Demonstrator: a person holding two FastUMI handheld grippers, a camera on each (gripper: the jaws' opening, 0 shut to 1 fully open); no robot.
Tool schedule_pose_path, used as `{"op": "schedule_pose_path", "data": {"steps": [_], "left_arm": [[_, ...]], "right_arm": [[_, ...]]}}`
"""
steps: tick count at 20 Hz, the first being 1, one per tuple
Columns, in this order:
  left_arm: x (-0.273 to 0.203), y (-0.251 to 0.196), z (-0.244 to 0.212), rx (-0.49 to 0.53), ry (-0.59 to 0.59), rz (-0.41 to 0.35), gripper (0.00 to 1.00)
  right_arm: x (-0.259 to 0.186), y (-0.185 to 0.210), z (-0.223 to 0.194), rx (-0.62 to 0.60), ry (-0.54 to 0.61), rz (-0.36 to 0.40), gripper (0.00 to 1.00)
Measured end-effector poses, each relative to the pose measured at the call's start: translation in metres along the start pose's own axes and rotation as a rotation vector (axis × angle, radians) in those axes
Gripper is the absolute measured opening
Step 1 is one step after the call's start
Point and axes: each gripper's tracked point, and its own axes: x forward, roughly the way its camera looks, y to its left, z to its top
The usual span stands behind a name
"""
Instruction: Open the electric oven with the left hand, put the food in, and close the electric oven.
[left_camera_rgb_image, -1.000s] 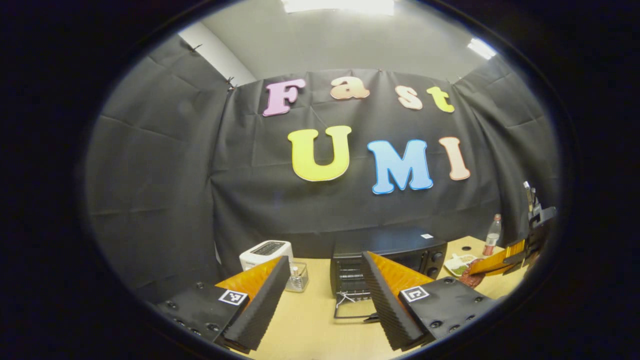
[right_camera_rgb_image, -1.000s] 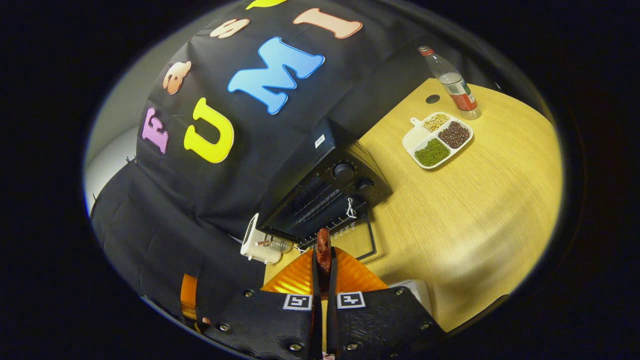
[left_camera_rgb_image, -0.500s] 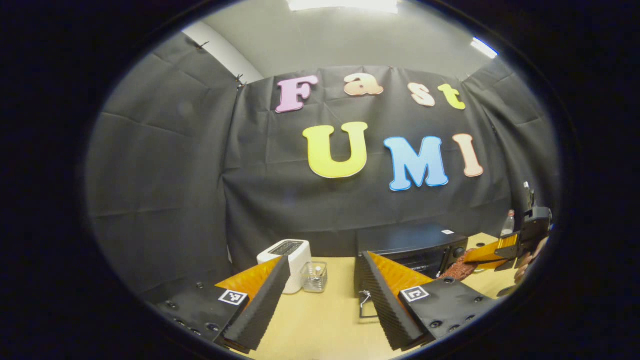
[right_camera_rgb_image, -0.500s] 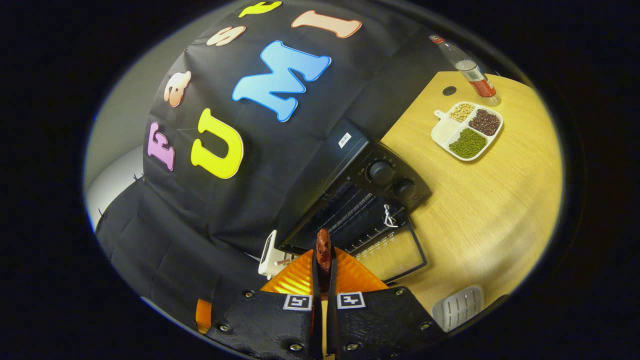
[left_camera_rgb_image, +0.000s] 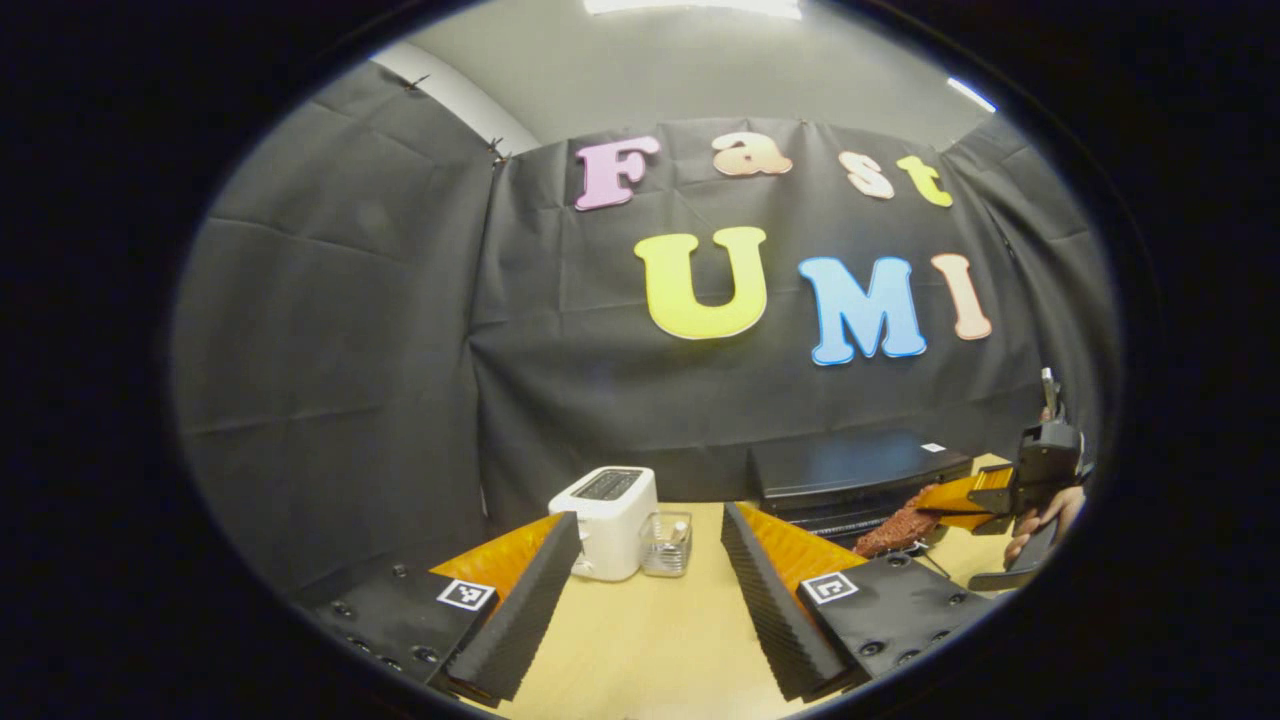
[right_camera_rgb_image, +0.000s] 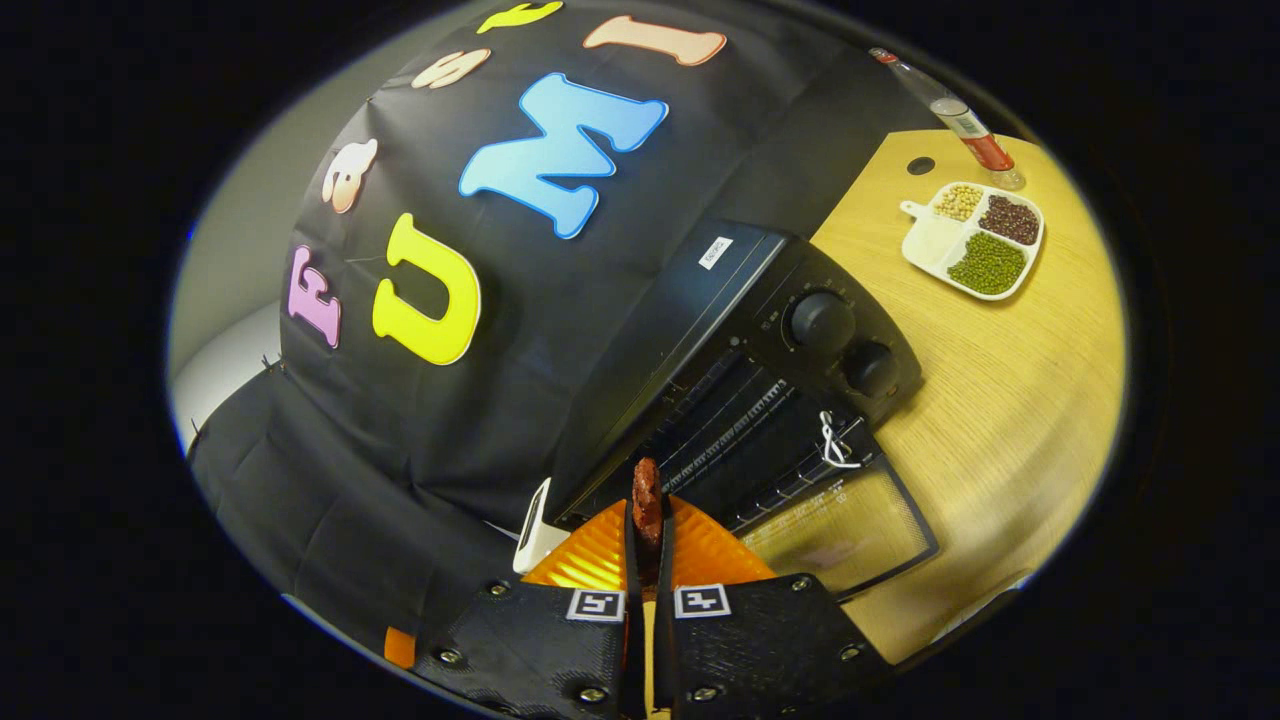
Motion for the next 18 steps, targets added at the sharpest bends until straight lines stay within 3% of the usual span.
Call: {"op": "schedule_pose_path", "data": {"steps": [5,7,9,10,12,13,17,18], "left_arm": [[0.005,0.024,-0.013,0.007,0.032,0.041,0.9],[0.007,0.029,-0.017,0.007,0.042,0.048,1.0],[0.007,0.034,-0.02,0.015,0.048,0.059,0.95],[0.008,0.036,-0.021,0.018,0.052,0.064,1.0],[0.01,0.04,-0.022,0.027,0.06,0.071,0.95],[0.01,0.039,-0.025,0.031,0.065,0.073,1.0],[0.012,0.041,-0.031,0.035,0.09,0.081,1.0],[0.012,0.042,-0.031,0.036,0.093,0.081,0.9]], "right_arm": [[0.032,-0.003,0.0,-0.017,-0.038,-0.003,0.04],[0.044,-0.007,-0.002,-0.017,-0.047,-0.004,0.04],[0.057,-0.011,-0.002,-0.019,-0.06,0.001,0.04],[0.061,-0.011,0.0,-0.019,-0.064,-0.002,0.04],[0.071,-0.016,0.002,-0.012,-0.071,-0.009,0.04],[0.075,-0.017,0.003,-0.006,-0.077,-0.006,0.04],[0.087,-0.021,0.001,-0.007,-0.089,-0.012,0.04],[0.09,-0.022,-0.001,-0.006,-0.083,-0.014,0.04]]}}
